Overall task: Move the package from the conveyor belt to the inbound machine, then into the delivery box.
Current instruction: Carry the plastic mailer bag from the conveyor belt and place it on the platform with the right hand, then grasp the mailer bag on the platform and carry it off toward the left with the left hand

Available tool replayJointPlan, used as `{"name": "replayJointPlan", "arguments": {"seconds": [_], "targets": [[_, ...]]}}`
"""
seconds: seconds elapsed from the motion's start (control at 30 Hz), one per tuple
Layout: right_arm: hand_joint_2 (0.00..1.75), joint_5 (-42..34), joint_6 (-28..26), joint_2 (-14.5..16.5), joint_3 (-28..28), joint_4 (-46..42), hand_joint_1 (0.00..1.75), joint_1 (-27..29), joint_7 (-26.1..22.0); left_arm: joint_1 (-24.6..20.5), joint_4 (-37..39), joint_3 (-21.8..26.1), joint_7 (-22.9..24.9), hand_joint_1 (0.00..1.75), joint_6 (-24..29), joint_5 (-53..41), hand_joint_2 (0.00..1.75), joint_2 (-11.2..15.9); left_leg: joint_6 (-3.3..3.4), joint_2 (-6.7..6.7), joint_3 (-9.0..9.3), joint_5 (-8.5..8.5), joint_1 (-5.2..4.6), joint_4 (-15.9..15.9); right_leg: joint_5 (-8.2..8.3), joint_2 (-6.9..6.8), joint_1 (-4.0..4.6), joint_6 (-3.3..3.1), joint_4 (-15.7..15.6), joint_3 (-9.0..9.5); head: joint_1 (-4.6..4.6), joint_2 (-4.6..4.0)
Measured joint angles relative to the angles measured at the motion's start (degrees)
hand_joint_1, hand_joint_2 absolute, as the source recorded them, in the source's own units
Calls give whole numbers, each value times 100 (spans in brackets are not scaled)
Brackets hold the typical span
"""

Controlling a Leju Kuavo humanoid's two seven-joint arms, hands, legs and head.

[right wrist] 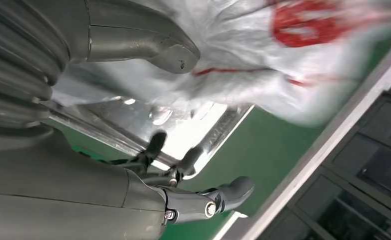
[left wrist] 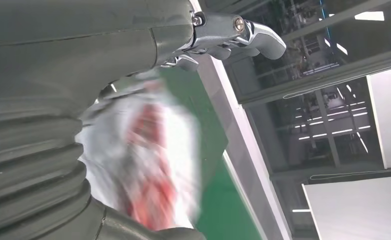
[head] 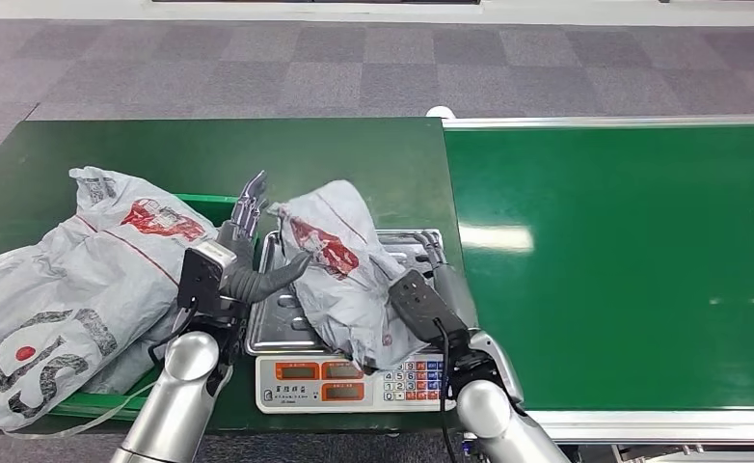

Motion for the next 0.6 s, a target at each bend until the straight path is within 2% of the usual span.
{"name": "replayJointPlan", "arguments": {"seconds": [0.2, 0.5, 0.6], "targets": [[175, -671, 234, -54, -515, 5, 0, -125, -338, 21, -49, 0, 7, 0, 15, -59, 175, 8, 0, -1, 0, 0, 0, 0, 1, -1, 0, 0, 0, 1, 0, 0], [175, -753, 264, -81, -843, 21, 0, -207, -404, 21, -52, 0, 8, 0, 15, -73, 175, 9, 0, -1, 0, 1, 0, 0, 2, -1, 1, -1, 0, 1, 0, 0], [44, -782, 264, -81, -881, 46, 0, -222, -410, 21, -52, 0, 8, 0, 15, -77, 175, 10, 0, -1, 0, 1, 0, 0, 2, -1, 1, -1, 0, 0, 1, 0]]}}
